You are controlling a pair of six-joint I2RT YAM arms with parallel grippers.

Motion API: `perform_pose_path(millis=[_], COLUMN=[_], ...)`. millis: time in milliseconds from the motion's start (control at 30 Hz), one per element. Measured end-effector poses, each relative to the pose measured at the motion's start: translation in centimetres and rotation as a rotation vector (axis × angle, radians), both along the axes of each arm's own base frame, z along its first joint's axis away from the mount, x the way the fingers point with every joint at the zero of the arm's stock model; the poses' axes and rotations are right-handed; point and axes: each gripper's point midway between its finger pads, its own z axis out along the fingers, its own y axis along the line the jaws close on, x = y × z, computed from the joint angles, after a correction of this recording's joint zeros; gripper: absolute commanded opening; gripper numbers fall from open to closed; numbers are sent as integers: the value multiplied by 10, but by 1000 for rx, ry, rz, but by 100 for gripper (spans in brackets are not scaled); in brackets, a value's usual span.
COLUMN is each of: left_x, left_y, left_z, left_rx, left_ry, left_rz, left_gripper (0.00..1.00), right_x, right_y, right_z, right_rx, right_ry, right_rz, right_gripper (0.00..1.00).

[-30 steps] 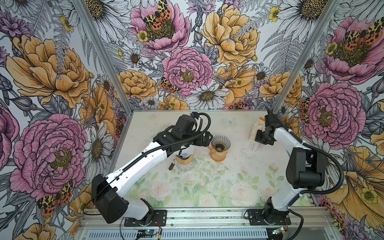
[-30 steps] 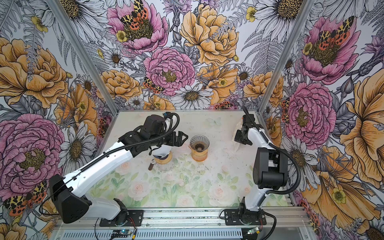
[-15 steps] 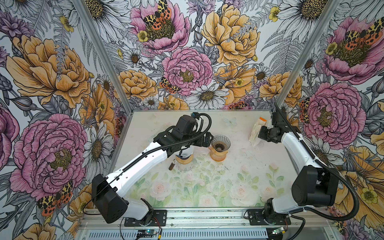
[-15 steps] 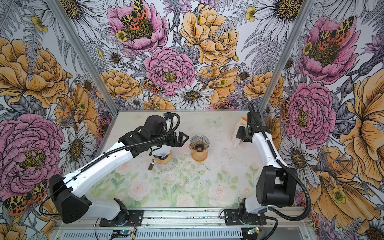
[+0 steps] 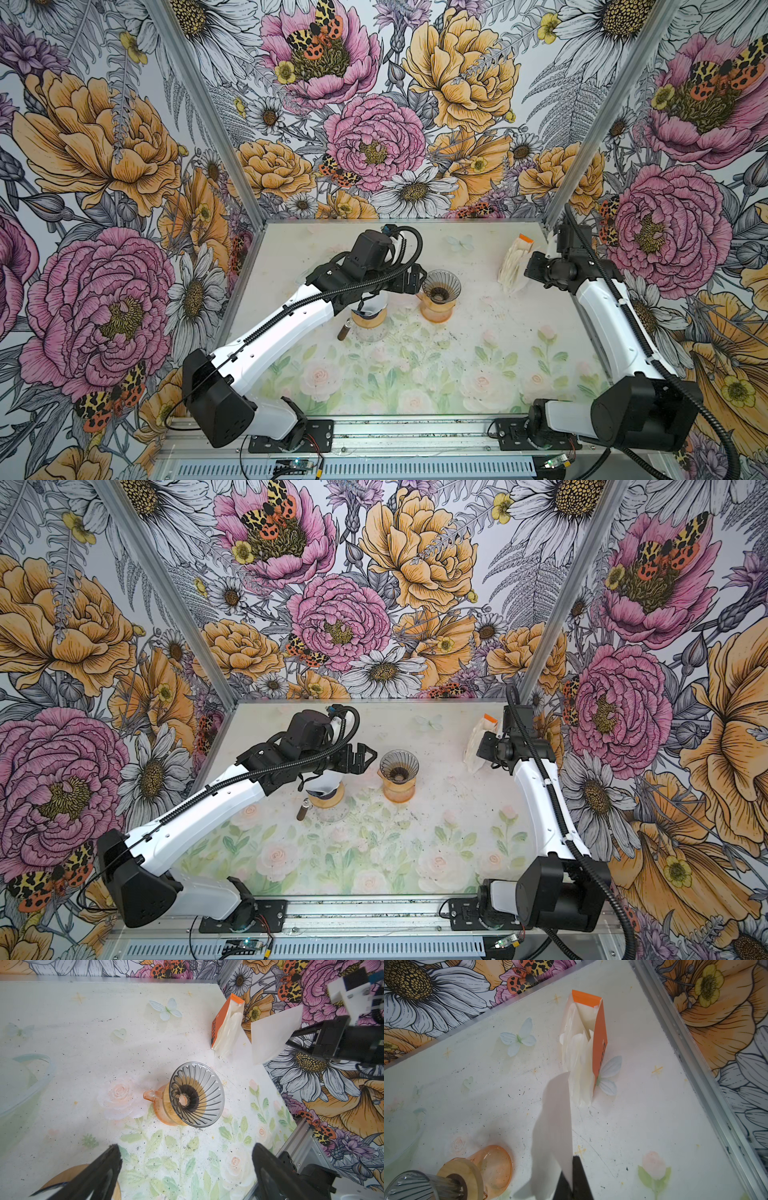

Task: Place the coffee filter in the dripper
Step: 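Pull the white filter out of the box with the right gripper, then carry the white filter over the clear dripper and lower it in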

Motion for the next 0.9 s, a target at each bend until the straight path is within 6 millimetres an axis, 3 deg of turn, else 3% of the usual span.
perform_pose_path(millis=[233, 433, 533, 667, 900], left_x=[1, 1, 0, -1, -2], left_y=[0, -3, -5, -6, -7], left_z=[4, 18, 22, 22, 22], left_rx=[-2, -20, -30, -31, -31], left_ry=[-12, -37, -43, -43, -43], left_rz=[-4, -27, -39, -46, -52], left_gripper=[99, 99, 99, 99, 99], right_x=[-9, -22, -32, -43, -62], right_y=[22, 71, 96, 123, 162], right_z=[30, 75, 88, 91, 76], right_rx=[53, 149, 181, 203, 201], right_ry=[-35, -80, -61, 9, 192], right_rz=[98, 293, 397, 501, 632], right_gripper=[0, 0, 0, 0, 0])
